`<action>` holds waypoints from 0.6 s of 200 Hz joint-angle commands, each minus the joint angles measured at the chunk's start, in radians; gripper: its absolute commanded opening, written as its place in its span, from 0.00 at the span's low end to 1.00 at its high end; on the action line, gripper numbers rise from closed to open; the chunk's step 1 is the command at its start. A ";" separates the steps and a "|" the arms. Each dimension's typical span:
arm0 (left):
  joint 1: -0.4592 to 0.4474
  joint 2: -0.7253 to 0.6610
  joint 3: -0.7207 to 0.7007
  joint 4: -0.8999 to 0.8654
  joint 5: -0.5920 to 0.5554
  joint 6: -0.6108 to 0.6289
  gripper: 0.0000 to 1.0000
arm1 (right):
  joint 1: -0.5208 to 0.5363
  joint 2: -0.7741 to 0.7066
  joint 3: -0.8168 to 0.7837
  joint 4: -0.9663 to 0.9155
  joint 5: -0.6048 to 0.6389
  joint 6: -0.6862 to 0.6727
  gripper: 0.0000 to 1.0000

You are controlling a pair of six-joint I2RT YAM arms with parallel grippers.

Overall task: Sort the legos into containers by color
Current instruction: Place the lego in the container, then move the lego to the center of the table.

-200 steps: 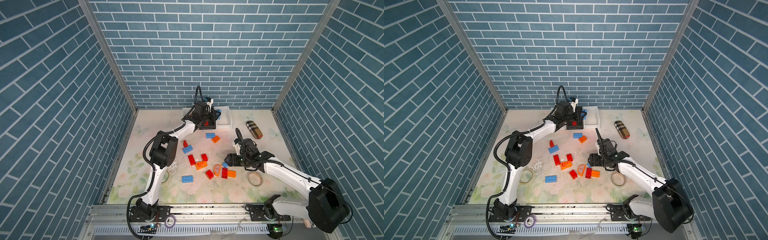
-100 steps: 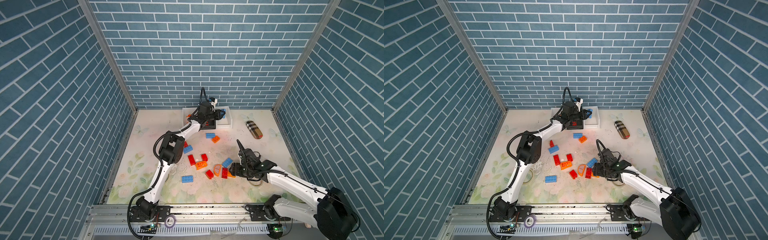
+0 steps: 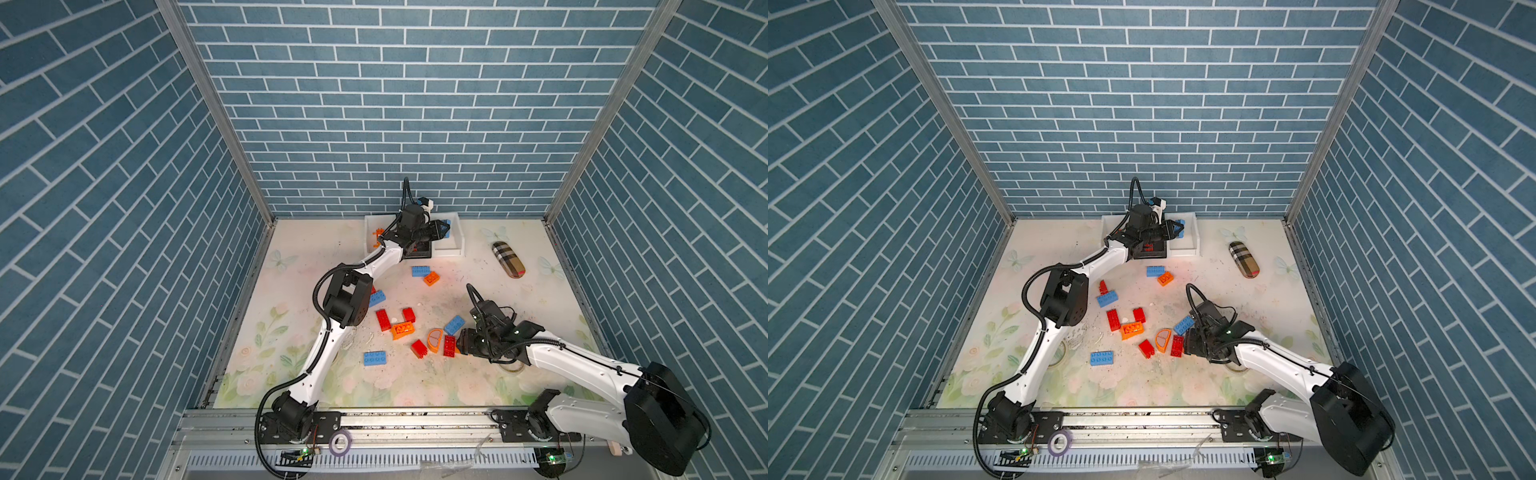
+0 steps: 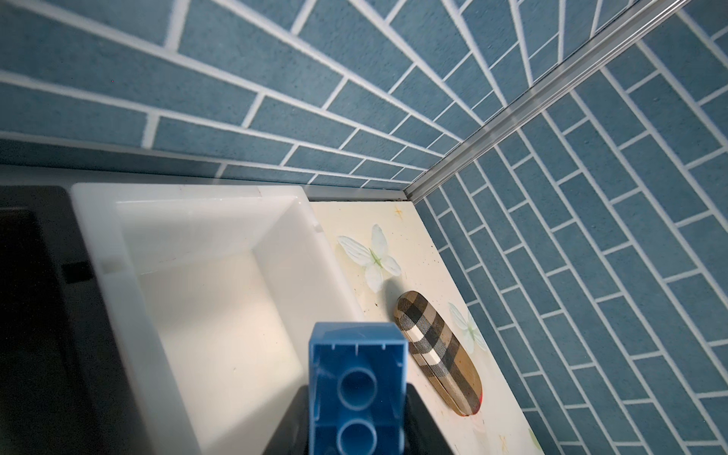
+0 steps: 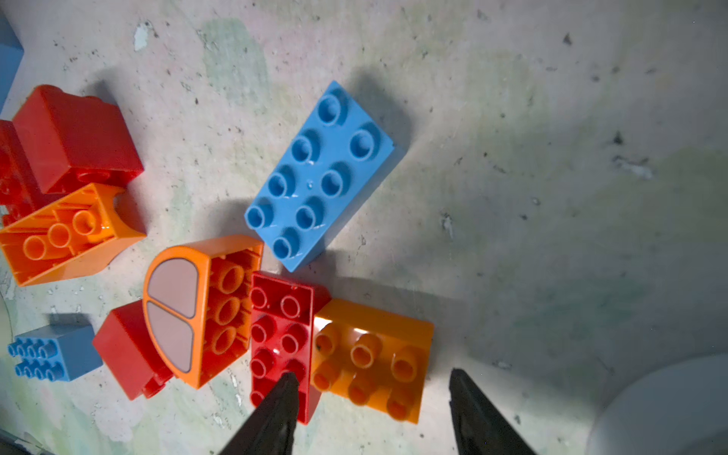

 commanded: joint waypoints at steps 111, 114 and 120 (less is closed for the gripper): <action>0.005 -0.012 0.027 -0.037 0.008 0.007 0.51 | 0.015 0.033 -0.020 -0.035 0.111 0.048 0.56; 0.004 -0.014 0.028 -0.040 0.008 0.009 0.51 | 0.015 0.035 -0.020 -0.040 0.115 0.047 0.55; 0.005 -0.019 0.027 -0.049 0.006 0.016 0.52 | 0.015 0.038 -0.016 -0.046 0.117 0.044 0.56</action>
